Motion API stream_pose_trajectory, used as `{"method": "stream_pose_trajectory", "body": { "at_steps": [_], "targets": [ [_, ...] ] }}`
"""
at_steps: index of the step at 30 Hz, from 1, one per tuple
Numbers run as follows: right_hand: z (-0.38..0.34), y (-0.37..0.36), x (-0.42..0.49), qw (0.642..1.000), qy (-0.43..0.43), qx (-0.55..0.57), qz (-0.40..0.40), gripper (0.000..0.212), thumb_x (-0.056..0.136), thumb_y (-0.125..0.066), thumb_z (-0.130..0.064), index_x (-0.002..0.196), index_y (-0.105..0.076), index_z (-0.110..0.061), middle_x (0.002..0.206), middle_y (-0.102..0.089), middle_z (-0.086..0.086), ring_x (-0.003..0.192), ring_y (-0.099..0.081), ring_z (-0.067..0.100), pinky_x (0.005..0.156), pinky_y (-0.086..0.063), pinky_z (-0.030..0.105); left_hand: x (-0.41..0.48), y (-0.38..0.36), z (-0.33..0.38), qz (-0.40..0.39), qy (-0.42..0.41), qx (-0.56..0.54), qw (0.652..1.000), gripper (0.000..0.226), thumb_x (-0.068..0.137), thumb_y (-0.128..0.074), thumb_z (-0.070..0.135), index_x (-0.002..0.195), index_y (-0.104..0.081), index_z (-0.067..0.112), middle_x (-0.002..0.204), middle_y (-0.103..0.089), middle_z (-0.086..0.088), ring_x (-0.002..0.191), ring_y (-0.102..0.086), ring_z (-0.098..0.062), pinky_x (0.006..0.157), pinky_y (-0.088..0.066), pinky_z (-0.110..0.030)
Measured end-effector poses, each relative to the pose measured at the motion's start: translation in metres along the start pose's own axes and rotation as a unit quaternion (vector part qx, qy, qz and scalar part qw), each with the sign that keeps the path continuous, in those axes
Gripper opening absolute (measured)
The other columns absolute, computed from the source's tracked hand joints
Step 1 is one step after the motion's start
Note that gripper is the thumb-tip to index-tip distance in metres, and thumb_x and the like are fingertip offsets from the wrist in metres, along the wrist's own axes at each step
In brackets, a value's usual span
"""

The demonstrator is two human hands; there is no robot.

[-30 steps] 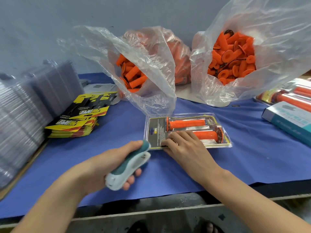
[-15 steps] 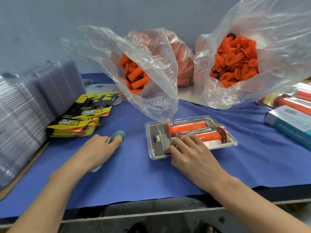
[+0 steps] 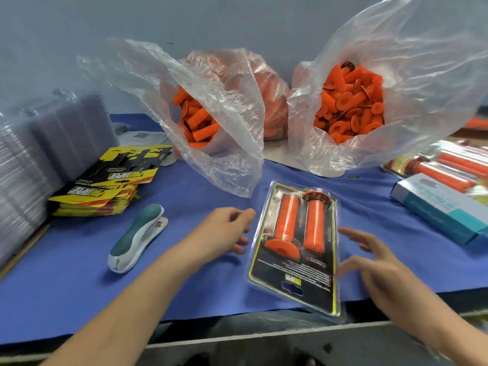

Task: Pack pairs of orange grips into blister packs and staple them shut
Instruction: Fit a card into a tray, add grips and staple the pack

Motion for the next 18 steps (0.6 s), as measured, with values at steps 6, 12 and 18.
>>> {"method": "stream_pose_trajectory", "body": {
  "at_steps": [6, 12, 18],
  "targets": [
    [0.021, 0.003, 0.030, 0.926, -0.238, 0.293, 0.004, 0.023, 0.098, -0.056, -0.021, 0.100, -0.073, -0.036, 0.103, -0.073, -0.018, 0.104, -0.064, 0.003, 0.091, -0.049, 0.024, 0.014, -0.030, 0.014, -0.030, 0.017, 0.076, 0.997, 0.039, 0.094, -0.057, 0.045, 0.096, -0.066, 0.007, 0.068, -0.064, 0.006, 0.050, -0.055, -0.005, 0.047, -0.046, -0.016],
    [0.017, -0.012, 0.060, 0.935, -0.246, 0.247, -0.055, 0.032, 0.094, -0.061, -0.026, 0.121, -0.058, -0.042, 0.117, -0.064, -0.012, 0.102, -0.061, 0.000, 0.083, -0.046, 0.020, -0.008, -0.023, 0.013, -0.136, 0.056, -0.043, 0.988, 0.011, 0.095, -0.057, 0.019, 0.091, -0.062, 0.010, 0.067, -0.064, -0.002, 0.054, -0.059, -0.013, 0.053, -0.052, -0.025],
    [-0.030, -0.003, 0.087, 0.984, -0.082, 0.150, 0.049, 0.024, 0.098, -0.057, -0.028, 0.121, -0.063, -0.030, 0.122, -0.058, -0.019, 0.114, -0.053, -0.003, 0.092, -0.038, 0.016, -0.030, -0.006, -0.011, -0.017, 0.110, -0.230, 0.967, 0.017, 0.095, -0.058, 0.009, 0.082, -0.067, 0.007, 0.080, -0.074, -0.011, 0.065, -0.071, -0.016, 0.057, -0.056, -0.022]
  ]
}}
Point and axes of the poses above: each hand's wrist, its own x-axis towards the middle knuckle, its own y-axis out of the back of the hand, z = x × y, the point moved 2 cm from there along x, towards the middle knuckle
